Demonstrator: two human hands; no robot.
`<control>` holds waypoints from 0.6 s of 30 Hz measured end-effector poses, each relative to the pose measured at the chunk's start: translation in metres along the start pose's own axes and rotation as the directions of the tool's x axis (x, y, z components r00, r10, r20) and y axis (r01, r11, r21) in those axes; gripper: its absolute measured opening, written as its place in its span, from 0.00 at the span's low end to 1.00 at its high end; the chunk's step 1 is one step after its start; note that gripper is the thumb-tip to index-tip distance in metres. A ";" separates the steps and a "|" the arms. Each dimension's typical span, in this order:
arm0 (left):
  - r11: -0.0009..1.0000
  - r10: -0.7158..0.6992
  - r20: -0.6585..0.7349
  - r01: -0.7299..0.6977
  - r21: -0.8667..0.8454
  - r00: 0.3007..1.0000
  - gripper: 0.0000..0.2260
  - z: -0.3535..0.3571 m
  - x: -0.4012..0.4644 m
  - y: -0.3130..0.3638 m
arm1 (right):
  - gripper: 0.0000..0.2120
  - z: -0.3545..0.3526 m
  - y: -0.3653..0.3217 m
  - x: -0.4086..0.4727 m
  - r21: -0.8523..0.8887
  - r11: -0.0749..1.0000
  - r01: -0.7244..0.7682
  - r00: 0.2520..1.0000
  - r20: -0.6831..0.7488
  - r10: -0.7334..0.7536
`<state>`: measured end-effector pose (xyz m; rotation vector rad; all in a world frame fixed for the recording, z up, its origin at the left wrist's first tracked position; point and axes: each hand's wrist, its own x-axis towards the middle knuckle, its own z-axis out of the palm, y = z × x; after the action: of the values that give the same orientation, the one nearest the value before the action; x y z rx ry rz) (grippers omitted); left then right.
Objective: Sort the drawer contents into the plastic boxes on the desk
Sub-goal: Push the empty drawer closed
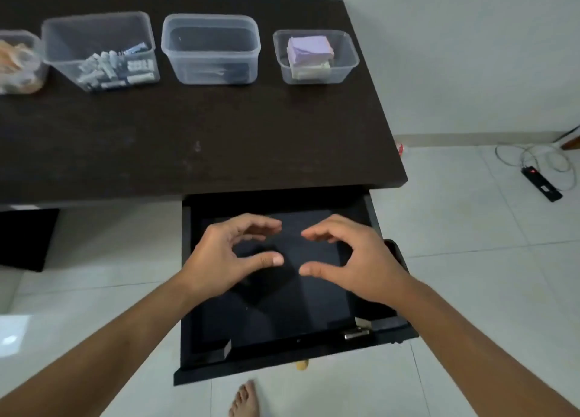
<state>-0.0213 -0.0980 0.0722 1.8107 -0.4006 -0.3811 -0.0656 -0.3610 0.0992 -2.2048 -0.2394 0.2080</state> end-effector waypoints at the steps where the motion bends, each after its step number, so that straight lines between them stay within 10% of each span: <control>1: 0.998 -0.024 0.052 0.022 0.056 0.998 0.24 0.004 -0.015 -0.006 | 0.25 0.009 0.004 -0.015 -0.010 1.000 -0.019 0.998 0.067 0.020; 9: 0.966 -0.218 0.140 0.193 0.170 0.966 0.26 0.025 -0.104 -0.036 | 0.33 0.046 0.032 -0.093 -0.052 0.996 -0.069 0.975 0.207 0.079; 18: 0.877 -0.121 -0.008 0.111 0.467 0.993 0.16 0.043 -0.157 -0.042 | 0.19 0.064 0.053 -0.130 -0.168 0.984 0.061 0.998 -0.020 -0.065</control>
<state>-0.1772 -0.0520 0.0283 2.3137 -0.4246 -0.4114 -0.2010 -0.3753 0.0269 -2.3604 -0.3222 0.1284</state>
